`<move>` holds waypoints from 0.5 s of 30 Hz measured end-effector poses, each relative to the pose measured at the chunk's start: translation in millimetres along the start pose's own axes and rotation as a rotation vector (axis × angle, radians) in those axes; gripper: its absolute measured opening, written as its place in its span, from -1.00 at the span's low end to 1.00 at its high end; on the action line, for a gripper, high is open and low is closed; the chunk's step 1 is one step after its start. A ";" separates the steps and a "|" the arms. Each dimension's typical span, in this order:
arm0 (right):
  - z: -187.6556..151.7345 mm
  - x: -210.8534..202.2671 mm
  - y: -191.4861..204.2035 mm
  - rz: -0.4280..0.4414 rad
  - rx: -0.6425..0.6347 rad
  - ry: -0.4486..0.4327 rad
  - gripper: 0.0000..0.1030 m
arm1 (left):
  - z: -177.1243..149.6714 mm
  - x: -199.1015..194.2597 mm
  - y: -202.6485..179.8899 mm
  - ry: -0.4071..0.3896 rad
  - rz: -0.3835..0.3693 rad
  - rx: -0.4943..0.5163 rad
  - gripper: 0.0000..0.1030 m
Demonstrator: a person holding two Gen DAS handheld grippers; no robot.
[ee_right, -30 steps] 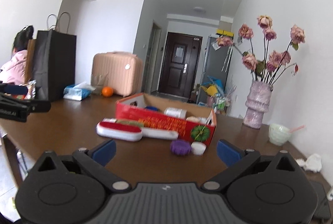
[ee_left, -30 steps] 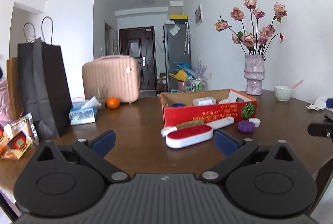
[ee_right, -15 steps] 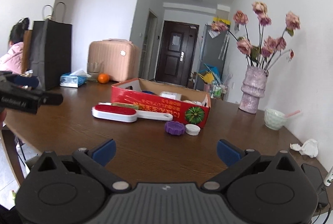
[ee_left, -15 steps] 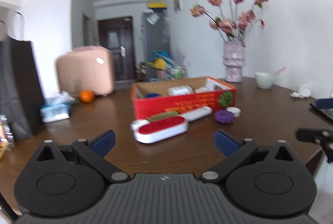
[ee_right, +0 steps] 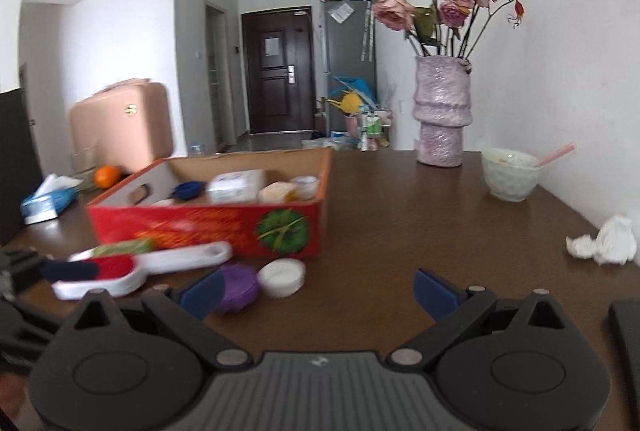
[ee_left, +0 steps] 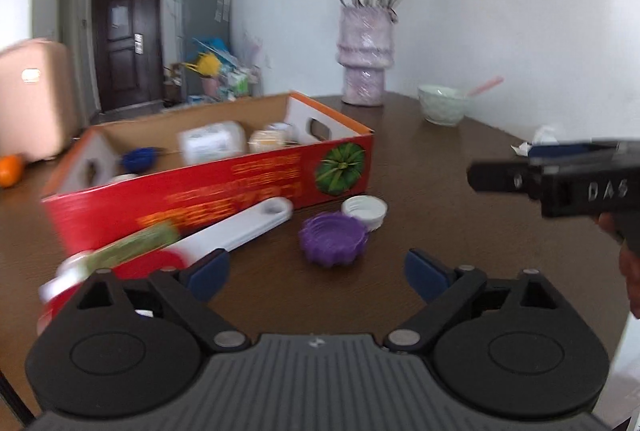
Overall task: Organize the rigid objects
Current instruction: 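Grasp the purple cap with the left gripper while the right gripper grasps the small white cap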
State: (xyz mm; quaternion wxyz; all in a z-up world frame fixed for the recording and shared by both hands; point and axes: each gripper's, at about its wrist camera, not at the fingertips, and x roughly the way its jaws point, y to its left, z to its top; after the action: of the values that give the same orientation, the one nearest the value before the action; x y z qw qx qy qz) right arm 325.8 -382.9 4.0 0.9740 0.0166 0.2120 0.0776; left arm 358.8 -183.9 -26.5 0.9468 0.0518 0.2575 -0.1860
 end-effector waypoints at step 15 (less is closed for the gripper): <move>8.2 96.2 7.8 0.065 -0.048 0.128 0.83 | 7.1 24.1 47.5 0.009 -0.004 -0.182 0.06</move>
State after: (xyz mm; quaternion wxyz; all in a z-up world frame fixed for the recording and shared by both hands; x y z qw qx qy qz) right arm 414.5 -360.0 -27.4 0.9555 -0.0046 0.2713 0.1153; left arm 399.4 -149.1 -32.5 0.9460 -0.0340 0.2778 -0.1635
